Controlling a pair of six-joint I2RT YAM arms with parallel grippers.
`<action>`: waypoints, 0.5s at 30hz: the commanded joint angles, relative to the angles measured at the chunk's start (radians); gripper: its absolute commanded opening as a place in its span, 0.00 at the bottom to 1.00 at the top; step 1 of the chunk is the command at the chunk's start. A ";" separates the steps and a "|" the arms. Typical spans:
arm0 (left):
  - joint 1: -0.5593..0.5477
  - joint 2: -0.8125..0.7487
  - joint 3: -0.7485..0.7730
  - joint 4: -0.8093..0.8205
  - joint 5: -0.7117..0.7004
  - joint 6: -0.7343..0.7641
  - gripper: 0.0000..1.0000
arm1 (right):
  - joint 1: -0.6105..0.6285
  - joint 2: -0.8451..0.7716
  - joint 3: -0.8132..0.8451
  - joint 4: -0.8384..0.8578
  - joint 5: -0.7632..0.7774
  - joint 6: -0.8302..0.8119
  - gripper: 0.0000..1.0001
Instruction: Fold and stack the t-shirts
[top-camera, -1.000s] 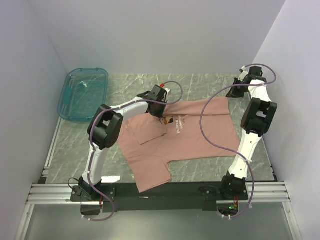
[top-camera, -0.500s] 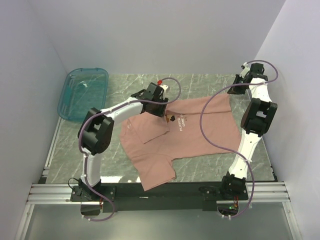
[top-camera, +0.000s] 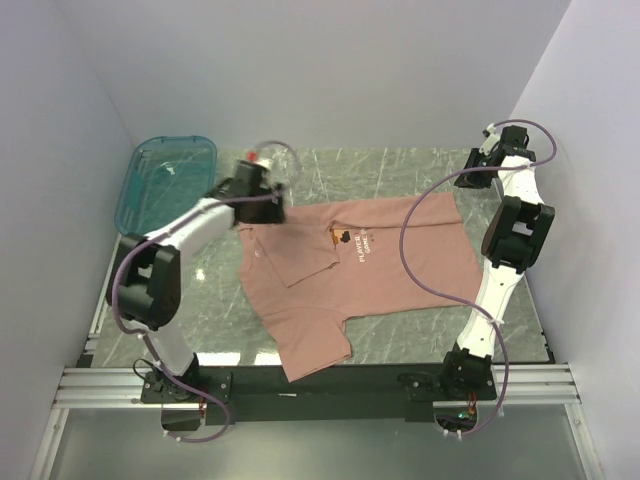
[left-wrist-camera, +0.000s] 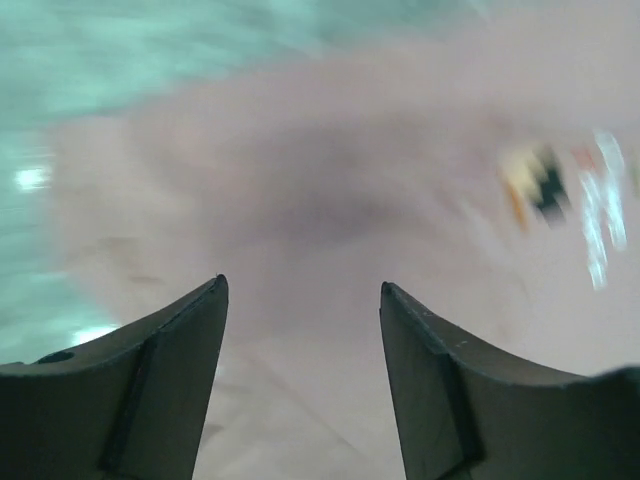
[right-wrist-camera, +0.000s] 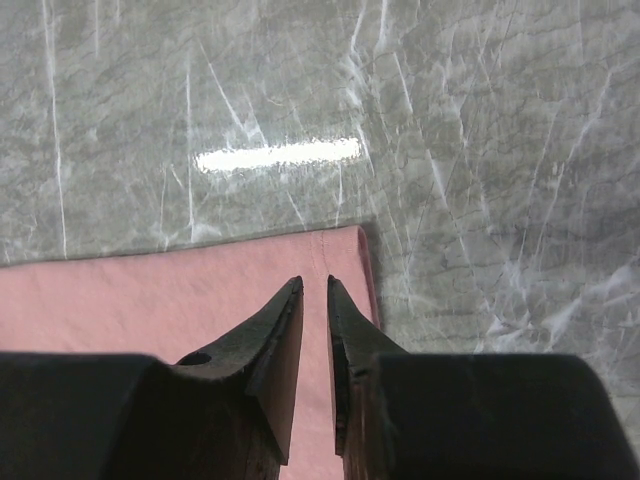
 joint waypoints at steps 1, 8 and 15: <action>0.161 -0.030 -0.025 0.073 0.049 -0.131 0.67 | 0.004 0.007 0.013 0.025 -0.018 -0.006 0.23; 0.257 0.106 0.107 0.021 0.015 -0.214 0.61 | 0.002 0.013 0.013 0.028 -0.024 -0.006 0.24; 0.270 0.220 0.202 0.001 -0.019 -0.215 0.55 | 0.004 0.024 0.015 0.026 -0.021 -0.003 0.24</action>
